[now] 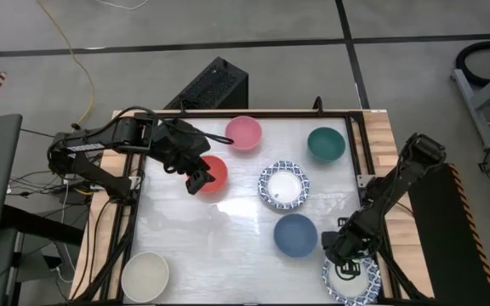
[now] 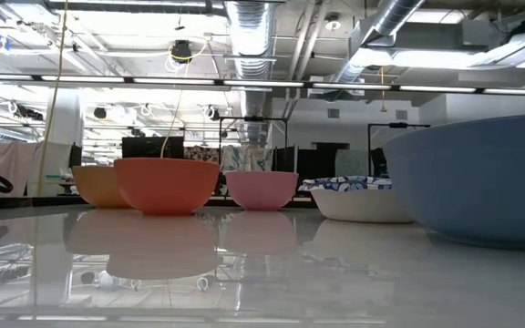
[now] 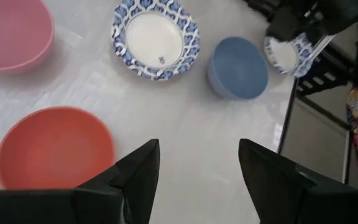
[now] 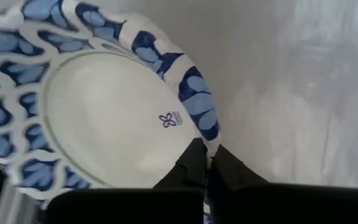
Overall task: Nest bowls inside each other
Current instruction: Stack the bottom white patterned bowl on top of the top white patterned bowl
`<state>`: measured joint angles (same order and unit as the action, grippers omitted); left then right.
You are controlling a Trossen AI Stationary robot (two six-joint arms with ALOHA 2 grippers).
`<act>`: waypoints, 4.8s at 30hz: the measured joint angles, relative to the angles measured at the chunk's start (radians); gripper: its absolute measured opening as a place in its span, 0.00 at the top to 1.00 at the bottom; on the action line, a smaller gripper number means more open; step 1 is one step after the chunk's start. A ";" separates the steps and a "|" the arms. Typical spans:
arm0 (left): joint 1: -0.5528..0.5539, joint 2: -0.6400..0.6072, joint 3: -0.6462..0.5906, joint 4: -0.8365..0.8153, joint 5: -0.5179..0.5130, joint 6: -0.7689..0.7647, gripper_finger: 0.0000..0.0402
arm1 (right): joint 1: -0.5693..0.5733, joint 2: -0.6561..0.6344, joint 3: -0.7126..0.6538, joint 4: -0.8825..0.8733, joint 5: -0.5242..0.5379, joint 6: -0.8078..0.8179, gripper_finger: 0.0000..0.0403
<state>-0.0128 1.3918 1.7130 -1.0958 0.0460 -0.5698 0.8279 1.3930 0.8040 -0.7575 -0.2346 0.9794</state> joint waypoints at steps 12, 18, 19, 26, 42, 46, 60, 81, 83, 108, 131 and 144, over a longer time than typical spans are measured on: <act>0.022 -0.043 0.000 -0.042 -0.028 0.028 0.48 | -0.053 0.000 0.277 -0.328 0.017 -0.114 0.98; 0.026 -0.075 0.000 -0.042 -0.048 0.028 0.48 | -0.106 0.000 0.443 -0.480 0.031 -0.151 0.98; 0.026 -0.079 0.000 -0.041 -0.051 0.026 0.48 | -0.119 0.000 0.472 -0.491 0.033 -0.151 0.98; 0.026 -0.101 0.000 -0.014 -0.052 -0.015 0.48 | -0.259 0.000 0.708 -0.499 0.219 -0.187 0.98; 0.026 -0.130 -0.020 0.170 -0.193 0.113 0.48 | -0.672 0.006 0.941 -0.481 0.662 -0.204 0.98; 0.030 -0.178 -0.152 0.291 -0.185 0.114 0.48 | -0.715 0.021 0.941 -0.451 0.670 -0.240 0.98; 0.066 -0.330 -0.656 0.856 -0.199 0.062 0.48 | -0.807 0.048 0.941 -0.321 0.690 -0.332 0.98; 0.066 -0.311 -0.735 0.872 -0.302 0.033 0.61 | -0.830 0.133 0.941 -0.189 0.677 -0.389 0.98; 0.066 -0.311 -0.735 0.861 -0.317 0.025 0.69 | -0.830 0.133 0.941 -0.189 0.677 -0.390 0.98; 0.132 -0.310 -0.735 0.860 -0.272 -0.203 1.00 | -0.858 0.050 0.983 -0.209 0.603 -0.456 0.66; 0.162 0.101 -0.684 1.121 -0.078 -0.459 1.00 | -0.877 -0.196 0.989 -0.298 0.681 -0.430 0.67; 0.136 0.345 -0.514 1.086 0.036 -0.490 1.00 | -0.877 -0.196 0.988 -0.343 0.680 -0.457 0.67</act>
<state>0.1234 1.7373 1.1990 -0.0099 0.0822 -1.0599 -0.0486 1.1969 1.7924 -1.1004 0.4458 0.5229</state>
